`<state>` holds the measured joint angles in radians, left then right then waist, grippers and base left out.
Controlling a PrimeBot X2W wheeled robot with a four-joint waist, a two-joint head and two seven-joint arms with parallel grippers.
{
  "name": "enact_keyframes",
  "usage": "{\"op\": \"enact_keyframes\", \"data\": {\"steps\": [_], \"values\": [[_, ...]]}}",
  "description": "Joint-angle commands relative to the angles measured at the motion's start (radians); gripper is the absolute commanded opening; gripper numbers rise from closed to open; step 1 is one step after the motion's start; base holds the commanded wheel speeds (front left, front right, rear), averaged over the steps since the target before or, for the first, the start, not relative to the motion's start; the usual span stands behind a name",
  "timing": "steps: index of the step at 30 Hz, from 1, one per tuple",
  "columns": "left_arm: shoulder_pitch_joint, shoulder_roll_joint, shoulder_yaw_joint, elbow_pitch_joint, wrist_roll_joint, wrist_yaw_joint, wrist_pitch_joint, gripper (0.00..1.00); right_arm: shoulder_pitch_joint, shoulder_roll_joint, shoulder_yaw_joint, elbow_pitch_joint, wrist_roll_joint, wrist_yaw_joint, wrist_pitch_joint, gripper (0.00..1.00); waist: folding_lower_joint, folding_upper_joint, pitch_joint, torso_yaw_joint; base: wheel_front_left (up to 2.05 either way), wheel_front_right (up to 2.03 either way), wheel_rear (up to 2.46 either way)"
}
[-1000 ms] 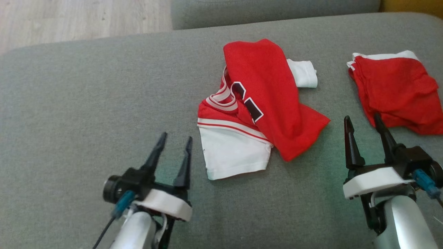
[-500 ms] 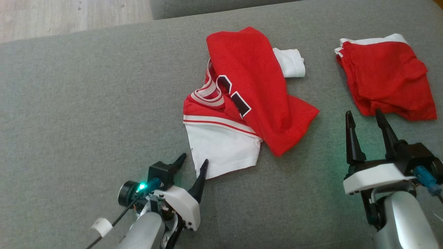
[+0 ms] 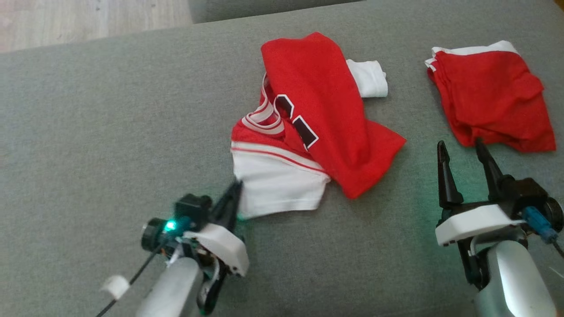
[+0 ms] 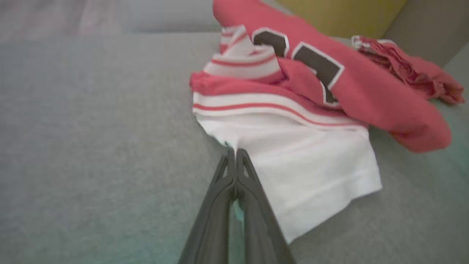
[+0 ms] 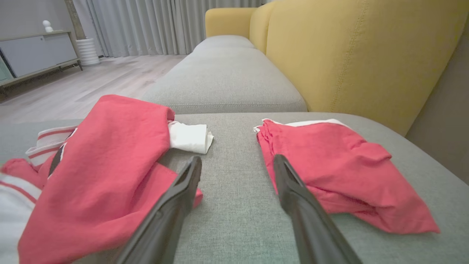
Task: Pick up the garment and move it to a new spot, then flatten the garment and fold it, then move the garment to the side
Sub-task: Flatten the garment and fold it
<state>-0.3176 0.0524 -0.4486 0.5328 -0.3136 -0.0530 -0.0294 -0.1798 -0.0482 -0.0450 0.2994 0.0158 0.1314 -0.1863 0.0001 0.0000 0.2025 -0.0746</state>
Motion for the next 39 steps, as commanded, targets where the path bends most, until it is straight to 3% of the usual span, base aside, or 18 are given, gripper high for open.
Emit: {"op": "enact_keyframes", "data": {"steps": [1,6,10,19,33,34,36,39], "values": [[-0.025,0.018,0.043,-0.038,-0.011,0.011,-0.026,0.0,-0.037,-0.002,0.021,-0.024,-0.006,-0.001,0.002,1.0,-0.0001,0.0,-0.004,0.006,0.0,0.0,0.0],[-0.026,0.024,0.105,-0.081,-0.028,0.059,-0.143,0.0,-0.052,-0.002,0.011,0.011,-0.005,-0.001,0.048,1.0,-0.0001,0.0,-0.015,0.033,0.0,0.0,0.0],[-0.021,0.027,0.126,-0.104,-0.034,0.073,-0.185,0.0,-0.07,-0.002,0.015,0.057,0.036,-0.001,0.071,1.0,-0.0001,0.0,-0.02,0.056,0.0,0.0,0.0],[-0.014,0.025,0.135,-0.133,-0.038,0.085,-0.215,0.0,-0.134,-0.002,0.071,0.232,0.109,-0.001,0.131,1.0,-0.0001,0.0,-0.011,0.098,0.0,0.0,0.0],[-0.021,0.027,0.13,-0.124,-0.038,0.087,-0.225,0.0,-0.237,-0.002,0.122,0.464,0.12,-0.001,0.119,1.0,-0.0001,0.0,-0.004,0.137,0.0,0.0,0.0],[-0.021,0.028,0.13,-0.121,-0.039,0.088,-0.225,0.0,-0.241,-0.002,0.127,0.474,0.119,-0.001,0.115,0.8,-0.0001,0.0,-0.006,0.138,0.0,0.0,0.0],[-0.018,0.03,0.132,-0.115,-0.042,0.089,-0.225,0.0,-0.25,-0.002,0.134,0.486,0.108,-0.001,0.093,0.0,-0.0001,0.0,-0.014,0.138,0.0,0.0,0.0],[-0.009,0.04,0.139,-0.108,-0.049,0.091,-0.226,0.0,-0.26,-0.002,0.136,0.49,0.089,-0.001,0.051,0.0,-0.0001,0.0,-0.029,0.13,0.0,0.0,0.0]]}}
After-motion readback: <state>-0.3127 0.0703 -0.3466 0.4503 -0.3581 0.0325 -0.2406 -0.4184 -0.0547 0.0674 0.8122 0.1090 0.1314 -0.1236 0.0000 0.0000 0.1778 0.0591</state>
